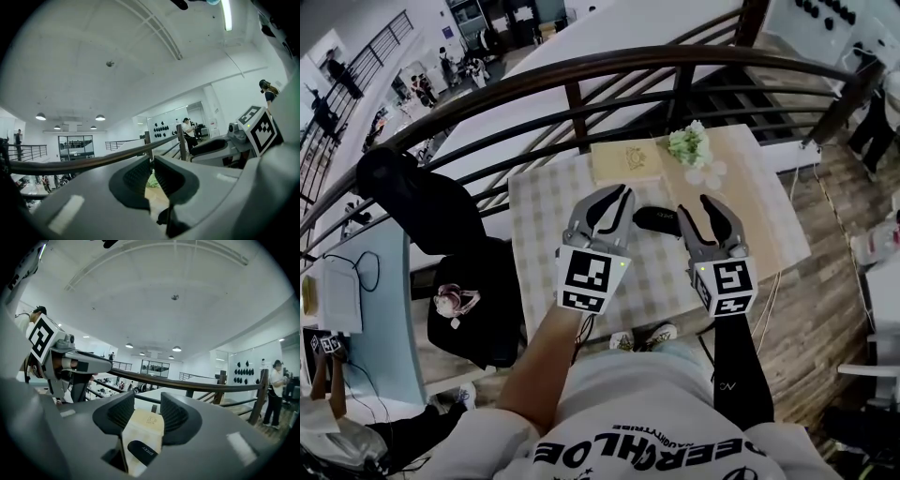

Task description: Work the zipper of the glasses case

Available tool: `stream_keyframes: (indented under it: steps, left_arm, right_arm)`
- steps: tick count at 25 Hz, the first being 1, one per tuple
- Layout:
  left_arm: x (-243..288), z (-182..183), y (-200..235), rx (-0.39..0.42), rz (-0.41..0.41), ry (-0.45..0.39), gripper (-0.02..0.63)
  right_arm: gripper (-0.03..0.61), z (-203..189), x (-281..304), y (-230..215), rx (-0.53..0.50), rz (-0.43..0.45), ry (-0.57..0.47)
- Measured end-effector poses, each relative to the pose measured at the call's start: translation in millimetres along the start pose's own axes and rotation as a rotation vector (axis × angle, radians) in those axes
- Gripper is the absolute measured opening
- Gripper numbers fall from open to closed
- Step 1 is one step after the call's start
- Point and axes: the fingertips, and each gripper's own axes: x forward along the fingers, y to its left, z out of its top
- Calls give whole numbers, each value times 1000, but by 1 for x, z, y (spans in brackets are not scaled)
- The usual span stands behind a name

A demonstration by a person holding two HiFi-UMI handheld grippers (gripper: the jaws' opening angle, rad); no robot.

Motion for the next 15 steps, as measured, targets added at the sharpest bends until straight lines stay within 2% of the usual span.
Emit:
stream_keyframes:
  steps: [5, 8, 12, 15]
  left_arm:
    - [-2, -1, 6, -2, 24, -3, 35]
    - [-3, 2, 7, 0, 32, -10, 5]
    - [-5, 4, 7, -2, 34, -14, 3]
    - [-5, 2, 7, 0, 32, -10, 3]
  right_arm:
    - [165, 4, -1, 1, 1, 3, -23]
    - [144, 4, -3, 0, 9, 3, -20]
    - [35, 6, -5, 1, 12, 5, -32]
    - [28, 8, -7, 3, 25, 8, -50]
